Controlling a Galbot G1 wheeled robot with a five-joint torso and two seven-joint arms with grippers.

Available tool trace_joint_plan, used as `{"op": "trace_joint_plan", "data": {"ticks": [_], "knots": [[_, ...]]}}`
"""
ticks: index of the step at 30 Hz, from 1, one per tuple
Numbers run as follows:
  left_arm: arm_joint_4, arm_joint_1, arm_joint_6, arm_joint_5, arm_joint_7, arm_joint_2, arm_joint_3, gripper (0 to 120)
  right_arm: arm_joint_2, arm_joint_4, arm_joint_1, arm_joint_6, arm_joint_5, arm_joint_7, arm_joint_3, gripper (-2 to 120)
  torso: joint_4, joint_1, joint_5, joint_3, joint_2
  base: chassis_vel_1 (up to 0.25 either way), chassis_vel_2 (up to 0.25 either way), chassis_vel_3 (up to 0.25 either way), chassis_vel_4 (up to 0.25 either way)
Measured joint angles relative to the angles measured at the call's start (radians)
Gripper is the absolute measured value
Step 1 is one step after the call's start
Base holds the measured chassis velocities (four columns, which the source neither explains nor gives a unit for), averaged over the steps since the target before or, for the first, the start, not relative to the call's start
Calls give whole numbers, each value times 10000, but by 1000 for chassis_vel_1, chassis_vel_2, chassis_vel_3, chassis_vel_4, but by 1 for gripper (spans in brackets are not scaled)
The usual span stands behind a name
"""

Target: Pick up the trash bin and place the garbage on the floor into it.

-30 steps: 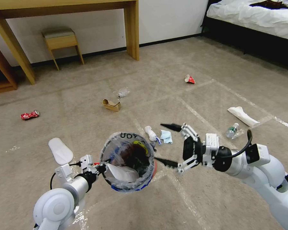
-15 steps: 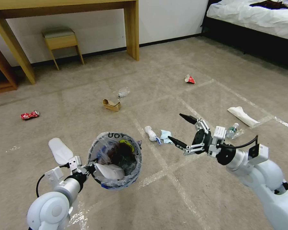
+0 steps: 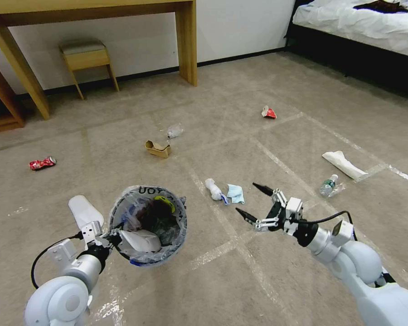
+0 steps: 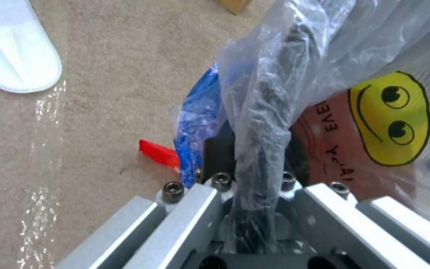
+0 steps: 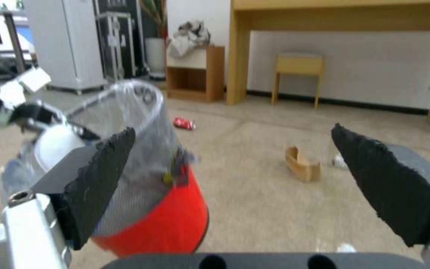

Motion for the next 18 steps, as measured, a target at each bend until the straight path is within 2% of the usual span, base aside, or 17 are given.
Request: {"op": "trace_joint_plan", "data": {"ticks": [4,10,16,18], "knots": [[42,34,-120,187,83,-71,97,0,65,-163,-23,67,-254,-29,-39,100,0,0,0,1,0,0,0,0,0],[63,25,-211,611,194,-542,267,0,346,-375,121,98,-494,-94,-276,100,1,0,0,1,0,0,0,0,0],[-28,100,-281,685,284,-592,266,0,480,-542,166,72,-508,-114,-354,100,0,0,0,0,0,0,0,0,0],[-63,145,-320,686,328,-497,254,0,556,-710,221,74,-594,-157,-414,100,0,0,0,1,0,0,0,0,0]]}}
